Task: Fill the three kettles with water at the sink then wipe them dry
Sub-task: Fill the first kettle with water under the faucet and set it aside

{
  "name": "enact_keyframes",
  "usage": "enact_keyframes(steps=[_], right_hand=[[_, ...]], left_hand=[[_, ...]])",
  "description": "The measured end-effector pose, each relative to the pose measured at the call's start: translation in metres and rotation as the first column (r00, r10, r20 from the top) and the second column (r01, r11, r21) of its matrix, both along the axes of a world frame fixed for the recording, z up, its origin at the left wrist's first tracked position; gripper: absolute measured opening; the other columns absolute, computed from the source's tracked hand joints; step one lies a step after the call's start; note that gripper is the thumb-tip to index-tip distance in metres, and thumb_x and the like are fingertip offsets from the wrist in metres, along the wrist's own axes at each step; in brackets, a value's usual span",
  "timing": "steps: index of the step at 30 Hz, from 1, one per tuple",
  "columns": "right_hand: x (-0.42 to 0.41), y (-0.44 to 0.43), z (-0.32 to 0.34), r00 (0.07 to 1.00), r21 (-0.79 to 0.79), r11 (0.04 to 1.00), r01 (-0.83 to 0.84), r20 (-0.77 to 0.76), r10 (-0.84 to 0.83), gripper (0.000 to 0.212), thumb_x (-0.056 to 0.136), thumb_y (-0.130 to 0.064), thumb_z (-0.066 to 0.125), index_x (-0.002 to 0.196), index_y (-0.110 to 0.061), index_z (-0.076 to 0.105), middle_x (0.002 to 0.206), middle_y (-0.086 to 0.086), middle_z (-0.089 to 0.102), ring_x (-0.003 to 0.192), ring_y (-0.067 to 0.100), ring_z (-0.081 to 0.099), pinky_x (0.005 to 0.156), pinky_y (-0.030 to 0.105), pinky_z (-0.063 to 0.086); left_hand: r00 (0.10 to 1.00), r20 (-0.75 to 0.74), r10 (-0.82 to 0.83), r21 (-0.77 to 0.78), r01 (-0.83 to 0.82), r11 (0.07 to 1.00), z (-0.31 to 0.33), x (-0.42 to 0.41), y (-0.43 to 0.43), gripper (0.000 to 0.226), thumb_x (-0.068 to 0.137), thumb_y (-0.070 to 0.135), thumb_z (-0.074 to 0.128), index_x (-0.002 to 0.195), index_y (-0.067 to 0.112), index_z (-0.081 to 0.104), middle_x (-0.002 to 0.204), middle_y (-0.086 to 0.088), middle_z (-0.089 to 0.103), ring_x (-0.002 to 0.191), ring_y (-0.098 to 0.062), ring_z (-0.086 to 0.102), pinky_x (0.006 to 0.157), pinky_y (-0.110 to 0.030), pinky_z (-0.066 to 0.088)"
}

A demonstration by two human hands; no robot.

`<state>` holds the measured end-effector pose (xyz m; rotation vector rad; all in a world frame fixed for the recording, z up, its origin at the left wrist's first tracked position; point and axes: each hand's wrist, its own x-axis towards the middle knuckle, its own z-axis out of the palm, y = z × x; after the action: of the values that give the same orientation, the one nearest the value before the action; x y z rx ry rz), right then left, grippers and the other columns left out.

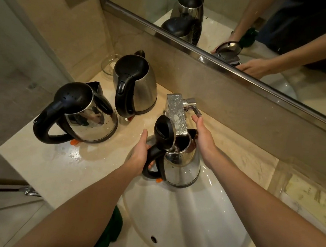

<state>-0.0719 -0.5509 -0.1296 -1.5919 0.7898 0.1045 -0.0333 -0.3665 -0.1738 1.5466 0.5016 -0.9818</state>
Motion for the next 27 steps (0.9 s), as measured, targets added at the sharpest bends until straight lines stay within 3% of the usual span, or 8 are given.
enact_keyframes(steps=[4, 8, 14, 17, 19, 21, 24, 27], right_hand=[[-0.003, 0.001, -0.008, 1.0, -0.007, 1.0, 0.008, 0.003, -0.008, 0.057, 0.099, -0.062, 0.016, 0.146, -0.039, 0.041, 0.154, -0.003, 0.037, 0.143, 0.022, 0.03, 0.117, 0.045, 0.024], [-0.005, 0.003, -0.014, 0.999, 0.035, 0.998, 0.047, 0.0, -0.047, 0.057, 0.099, -0.062, 0.019, 0.145, -0.038, 0.042, 0.154, -0.001, 0.038, 0.142, 0.024, 0.033, 0.117, 0.045, 0.025], [-0.005, 0.01, -0.021, 0.995, 0.058, 0.994, 0.089, 0.034, -0.092, 0.061, 0.093, -0.072, 0.019, 0.143, -0.044, 0.041, 0.153, -0.002, 0.039, 0.141, 0.022, 0.034, 0.115, 0.052, 0.029], [-0.006, 0.018, -0.027, 0.994, 0.08, 0.992, 0.1, 0.031, -0.103, 0.075, 0.067, -0.096, 0.023, 0.131, -0.061, 0.041, 0.151, -0.007, 0.041, 0.137, 0.021, 0.039, 0.11, 0.056, 0.035], [-0.006, 0.02, -0.03, 0.991, 0.103, 0.987, 0.122, 0.04, -0.126, 0.08, 0.059, -0.1, 0.025, 0.128, -0.063, 0.042, 0.149, -0.01, 0.044, 0.136, 0.02, 0.041, 0.11, 0.056, 0.035], [-0.005, 0.021, -0.031, 0.988, 0.119, 0.982, 0.144, 0.031, -0.149, 0.08, 0.066, -0.094, 0.025, 0.134, -0.057, 0.044, 0.149, -0.009, 0.044, 0.136, 0.02, 0.04, 0.111, 0.056, 0.033], [-0.005, 0.019, -0.033, 0.986, 0.162, 0.973, 0.167, -0.001, -0.169, 0.075, 0.061, -0.097, 0.027, 0.124, -0.063, 0.049, 0.147, -0.009, 0.047, 0.134, 0.022, 0.043, 0.109, 0.057, 0.035], [-0.002, 0.015, -0.036, 0.98, 0.21, 0.958, 0.197, -0.026, -0.196, 0.062, 0.086, -0.081, 0.026, 0.136, -0.05, 0.046, 0.144, -0.005, 0.049, 0.129, 0.023, 0.047, 0.106, 0.053, 0.04]], left_hand=[[1.0, 0.0, -0.014, -0.01, 0.014, 1.0, -0.004, 0.0, 0.001, 0.091, 0.089, 0.081, 0.02, 0.053, 0.017, 0.074, 0.054, -0.005, 0.045, 0.043, -0.016, 0.042, 0.054, -0.028, 0.039], [1.0, 0.007, -0.006, 0.014, 0.006, 1.0, -0.008, 0.002, 0.002, 0.09, 0.089, 0.081, 0.02, 0.041, 0.019, 0.063, 0.052, -0.004, 0.047, 0.044, -0.017, 0.043, 0.056, -0.03, 0.04], [1.0, 0.011, 0.026, -0.017, -0.026, 1.0, -0.007, 0.004, 0.002, 0.086, 0.091, 0.079, 0.019, 0.065, 0.017, 0.073, 0.057, -0.005, 0.049, 0.053, -0.017, 0.044, 0.061, -0.031, 0.039], [0.983, 0.144, 0.113, 0.047, -0.12, 0.992, -0.006, 0.001, 0.0, 0.074, 0.097, 0.068, 0.023, 0.074, 0.016, 0.071, 0.054, -0.003, 0.055, 0.061, -0.02, 0.05, 0.069, -0.032, 0.04], [0.949, 0.282, 0.141, 0.143, -0.187, 0.972, -0.009, -0.002, -0.002, 0.069, 0.1, 0.062, 0.027, 0.066, 0.014, 0.062, 0.057, -0.004, 0.057, 0.066, -0.022, 0.056, 0.072, -0.034, 0.043], [0.92, 0.362, 0.151, 0.215, -0.24, 0.947, -0.009, -0.005, -0.004, 0.062, 0.1, 0.059, 0.029, 0.068, 0.014, 0.057, 0.069, -0.006, 0.064, 0.076, -0.024, 0.062, 0.082, -0.037, 0.044], [0.905, 0.403, 0.137, 0.273, -0.261, 0.926, -0.009, -0.004, -0.006, 0.06, 0.101, 0.058, 0.026, 0.068, 0.014, 0.052, 0.079, -0.012, 0.063, 0.083, -0.028, 0.062, 0.085, -0.039, 0.043], [0.894, 0.433, 0.119, 0.351, -0.289, 0.891, -0.005, -0.002, -0.01, 0.06, 0.103, 0.053, 0.022, 0.074, 0.012, 0.055, 0.082, -0.011, 0.061, 0.083, -0.024, 0.059, 0.084, -0.038, 0.042]])
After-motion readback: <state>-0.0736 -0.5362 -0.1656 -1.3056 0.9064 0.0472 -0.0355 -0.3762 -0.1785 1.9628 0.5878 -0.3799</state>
